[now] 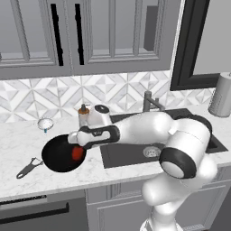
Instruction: Pick the bell pepper from the sink and place it in the bowl. Then pick the bowl and place it in the microwave. Then close the microwave door and press the start button.
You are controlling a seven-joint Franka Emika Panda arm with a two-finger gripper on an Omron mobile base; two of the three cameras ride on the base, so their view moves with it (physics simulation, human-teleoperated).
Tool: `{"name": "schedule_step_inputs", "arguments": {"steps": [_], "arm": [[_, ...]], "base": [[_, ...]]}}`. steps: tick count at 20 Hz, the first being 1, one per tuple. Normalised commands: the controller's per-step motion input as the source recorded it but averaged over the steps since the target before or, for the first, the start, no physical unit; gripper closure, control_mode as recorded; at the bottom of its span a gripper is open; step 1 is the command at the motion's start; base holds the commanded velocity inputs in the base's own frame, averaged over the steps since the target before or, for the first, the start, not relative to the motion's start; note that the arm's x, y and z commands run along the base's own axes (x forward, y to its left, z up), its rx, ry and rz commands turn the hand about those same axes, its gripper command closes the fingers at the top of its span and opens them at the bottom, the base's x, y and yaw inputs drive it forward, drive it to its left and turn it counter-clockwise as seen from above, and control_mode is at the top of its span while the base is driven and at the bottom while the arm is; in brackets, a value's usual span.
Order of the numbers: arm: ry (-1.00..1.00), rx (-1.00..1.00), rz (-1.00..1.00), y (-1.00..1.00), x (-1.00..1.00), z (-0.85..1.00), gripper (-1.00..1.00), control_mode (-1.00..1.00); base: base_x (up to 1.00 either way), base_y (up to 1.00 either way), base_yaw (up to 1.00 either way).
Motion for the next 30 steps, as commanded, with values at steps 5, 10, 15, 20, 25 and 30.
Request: {"name": "schedule_step_inputs", "arguments": {"steps": [5,10,15,20,25,30], "arm": [[-0.03,0.11,-0.1,-0.72,-0.6,0.63,1.0,-1.0],[0.0,0.09,-0.18,-0.91,-0.49,0.53,1.0,-1.0],[0.05,0.01,-0.21,-0.86,-0.3,0.62,1.0,-1.0],[0.14,0.0,-0.21,-0.69,-0.23,0.73,1.0,-1.0],[0.12,0.03,-0.17,-0.55,-0.33,0.77,1.0,-1.0],[0.12,0.06,-0.12,-0.34,-0.28,0.66,1.0,-1.0]], "base": [[0.0,0.0,0.0],[0.0,0.0,0.0],[0.0,0.0,0.0],[0.0,0.0,0.0],[0.0,0.0,0.0],[0.0,0.0,0.0]]}}
